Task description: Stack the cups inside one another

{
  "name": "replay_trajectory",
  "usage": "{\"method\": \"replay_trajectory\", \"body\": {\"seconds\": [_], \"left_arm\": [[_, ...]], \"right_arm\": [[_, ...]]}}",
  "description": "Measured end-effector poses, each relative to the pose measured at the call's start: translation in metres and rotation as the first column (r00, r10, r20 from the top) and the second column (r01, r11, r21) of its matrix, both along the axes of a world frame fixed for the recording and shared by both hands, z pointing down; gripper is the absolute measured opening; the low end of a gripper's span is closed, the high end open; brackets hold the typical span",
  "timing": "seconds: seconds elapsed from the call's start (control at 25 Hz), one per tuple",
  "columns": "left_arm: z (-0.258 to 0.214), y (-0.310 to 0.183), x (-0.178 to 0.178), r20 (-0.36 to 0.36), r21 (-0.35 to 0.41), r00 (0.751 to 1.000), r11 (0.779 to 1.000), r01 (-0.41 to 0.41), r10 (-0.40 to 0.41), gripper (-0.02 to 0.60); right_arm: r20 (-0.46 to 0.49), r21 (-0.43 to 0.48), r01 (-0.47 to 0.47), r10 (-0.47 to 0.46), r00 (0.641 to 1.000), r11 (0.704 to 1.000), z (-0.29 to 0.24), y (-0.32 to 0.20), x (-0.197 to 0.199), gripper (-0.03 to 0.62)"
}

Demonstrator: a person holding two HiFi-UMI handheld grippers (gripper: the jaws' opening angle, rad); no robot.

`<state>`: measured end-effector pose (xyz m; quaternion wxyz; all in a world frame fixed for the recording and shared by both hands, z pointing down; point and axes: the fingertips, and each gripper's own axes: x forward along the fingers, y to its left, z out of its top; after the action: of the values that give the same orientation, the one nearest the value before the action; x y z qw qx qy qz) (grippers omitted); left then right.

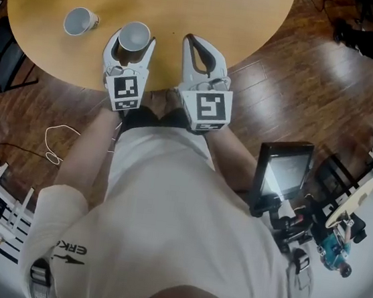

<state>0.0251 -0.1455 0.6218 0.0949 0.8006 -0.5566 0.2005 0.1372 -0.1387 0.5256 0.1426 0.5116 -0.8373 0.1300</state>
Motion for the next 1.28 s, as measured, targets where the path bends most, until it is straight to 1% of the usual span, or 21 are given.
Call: {"method": "replay_trajectory", "body": {"seconds": [0.04, 0.16, 0.4, 0.64, 0.96, 1.28], "left_arm": [[-0.007, 0.002, 0.002, -0.004, 0.004, 1.0, 1.0, 0.006, -0.006, 0.334], [-0.02, 0.008, 0.006, -0.012, 0.012, 1.0, 1.0, 0.015, -0.014, 0.331], [-0.025, 0.002, 0.002, -0.014, 0.03, 1.0, 0.999, 0.012, -0.012, 0.33], [-0.036, 0.0, 0.002, -0.026, 0.065, 1.0, 0.998, 0.018, -0.017, 0.328], [-0.074, -0.017, -0.013, -0.037, 0.14, 0.999, 0.99, 0.034, -0.029, 0.327], [-0.114, -0.03, -0.025, -0.048, 0.216, 0.998, 0.975, 0.048, -0.038, 0.327]], "right_arm": [[-0.001, 0.003, -0.002, 0.002, 1.0, 1.0, -0.006, 0.004, 0.003, 0.014], [-0.003, 0.009, -0.001, 0.001, 1.0, 1.0, -0.019, 0.012, 0.008, 0.014], [-0.008, 0.021, 0.006, -0.006, 1.0, 1.0, -0.02, 0.007, 0.004, 0.014], [-0.008, 0.048, 0.011, -0.01, 1.0, 0.999, -0.023, 0.003, 0.007, 0.014], [0.007, 0.107, 0.021, -0.022, 1.0, 0.994, -0.044, -0.014, -0.004, 0.014], [0.016, 0.171, 0.032, -0.035, 0.999, 0.985, -0.069, -0.026, -0.014, 0.014]]}}
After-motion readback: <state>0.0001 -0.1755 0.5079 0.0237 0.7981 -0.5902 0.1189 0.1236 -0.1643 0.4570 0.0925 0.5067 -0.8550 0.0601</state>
